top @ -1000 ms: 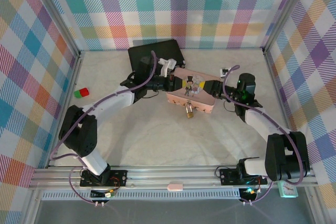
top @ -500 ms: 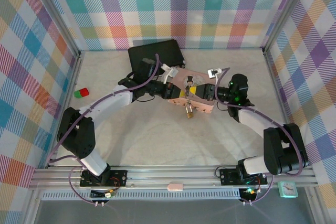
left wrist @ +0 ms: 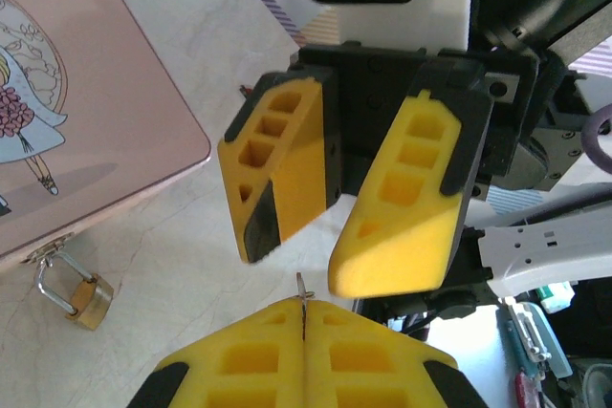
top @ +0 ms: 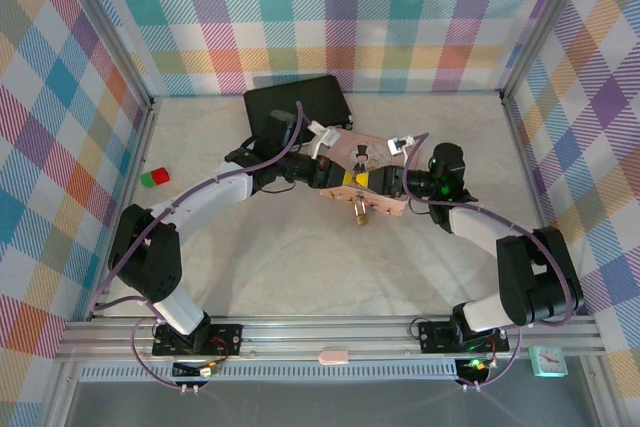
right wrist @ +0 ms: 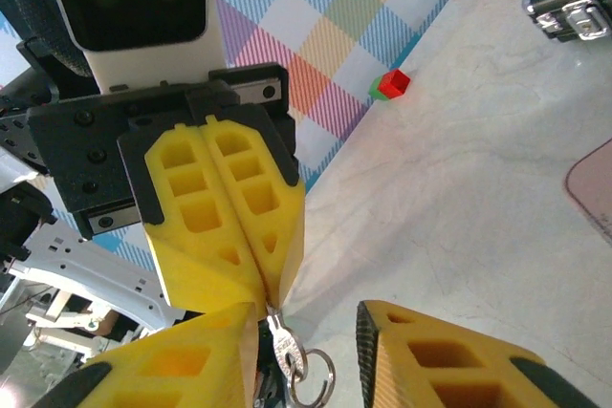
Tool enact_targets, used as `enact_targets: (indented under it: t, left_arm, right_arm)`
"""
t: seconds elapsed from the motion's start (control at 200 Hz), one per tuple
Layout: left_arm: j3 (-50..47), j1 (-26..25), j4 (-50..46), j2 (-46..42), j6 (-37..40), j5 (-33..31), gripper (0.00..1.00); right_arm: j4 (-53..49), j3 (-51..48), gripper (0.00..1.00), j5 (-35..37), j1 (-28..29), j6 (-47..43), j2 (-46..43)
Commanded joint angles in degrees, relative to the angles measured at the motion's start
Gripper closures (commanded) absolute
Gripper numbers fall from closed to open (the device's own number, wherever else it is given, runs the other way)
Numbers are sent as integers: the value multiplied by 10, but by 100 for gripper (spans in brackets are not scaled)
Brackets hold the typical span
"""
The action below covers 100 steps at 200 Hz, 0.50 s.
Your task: Unlock the padlock with the key
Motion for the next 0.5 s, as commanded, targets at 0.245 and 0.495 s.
enact_targets:
  t: [0.245, 0.495]
  left_arm:
    - [-12, -2, 51, -6, -27, 13, 100]
    - [-18, -2, 59, -10, -34, 17, 100]
  right_arm:
    - [23, -16, 78, -17, 10, -2, 2]
    - [28, -16, 100, -12, 10, -4, 0]
